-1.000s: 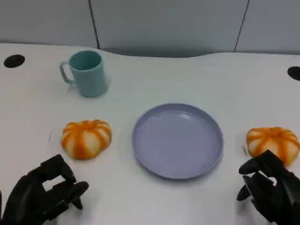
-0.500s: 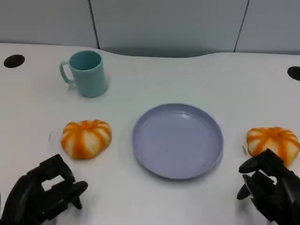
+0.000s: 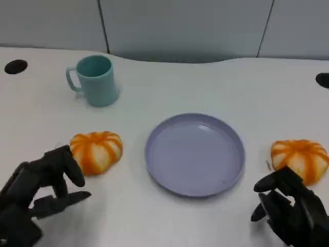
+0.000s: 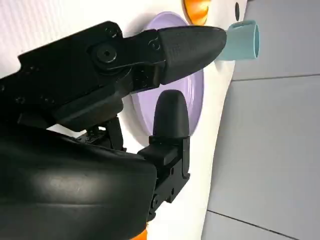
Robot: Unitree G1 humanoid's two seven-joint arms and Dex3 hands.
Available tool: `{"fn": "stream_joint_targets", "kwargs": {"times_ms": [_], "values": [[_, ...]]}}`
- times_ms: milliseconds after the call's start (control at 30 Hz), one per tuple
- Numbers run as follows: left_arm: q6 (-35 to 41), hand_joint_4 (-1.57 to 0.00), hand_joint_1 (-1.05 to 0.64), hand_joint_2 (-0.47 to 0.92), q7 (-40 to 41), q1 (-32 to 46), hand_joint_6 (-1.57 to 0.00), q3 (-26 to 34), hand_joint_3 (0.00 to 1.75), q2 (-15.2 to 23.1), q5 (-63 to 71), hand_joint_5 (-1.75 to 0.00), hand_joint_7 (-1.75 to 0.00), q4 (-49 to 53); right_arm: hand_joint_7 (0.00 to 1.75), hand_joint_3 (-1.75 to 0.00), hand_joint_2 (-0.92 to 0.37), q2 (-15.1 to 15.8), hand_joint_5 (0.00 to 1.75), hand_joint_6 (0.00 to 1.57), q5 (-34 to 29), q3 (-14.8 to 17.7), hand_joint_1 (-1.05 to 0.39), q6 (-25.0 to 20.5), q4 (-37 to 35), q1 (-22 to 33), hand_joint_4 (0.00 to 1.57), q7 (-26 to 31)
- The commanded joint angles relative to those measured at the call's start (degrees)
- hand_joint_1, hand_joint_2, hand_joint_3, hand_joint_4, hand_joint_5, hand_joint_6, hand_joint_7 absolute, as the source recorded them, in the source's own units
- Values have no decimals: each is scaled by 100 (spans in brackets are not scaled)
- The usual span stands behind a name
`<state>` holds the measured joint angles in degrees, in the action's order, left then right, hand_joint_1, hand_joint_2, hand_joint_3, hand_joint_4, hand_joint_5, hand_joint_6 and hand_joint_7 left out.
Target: Grasp the bread from the table and place it into the plate.
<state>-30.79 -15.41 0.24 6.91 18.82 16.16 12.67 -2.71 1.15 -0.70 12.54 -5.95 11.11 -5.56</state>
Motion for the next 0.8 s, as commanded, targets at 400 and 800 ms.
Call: {"fn": "stream_joint_targets", "kwargs": {"times_ms": [400, 800], "values": [[1312, -20, -68, 92, 963, -279, -34, -758, 2, 1182, 3502, -22, 0, -1837, 175, -31, -92, 46, 175, 35, -184, -174, -29, -381, 399, 158, 57, 230], [1985, 0, -81, 90, 150, -1905, -4, -1870, 2, 1168, 3316, 0, 0, -35, 175, -30, -92, 58, 175, 36, -124, -176, -29, -465, 399, 109, 58, 234]]}}
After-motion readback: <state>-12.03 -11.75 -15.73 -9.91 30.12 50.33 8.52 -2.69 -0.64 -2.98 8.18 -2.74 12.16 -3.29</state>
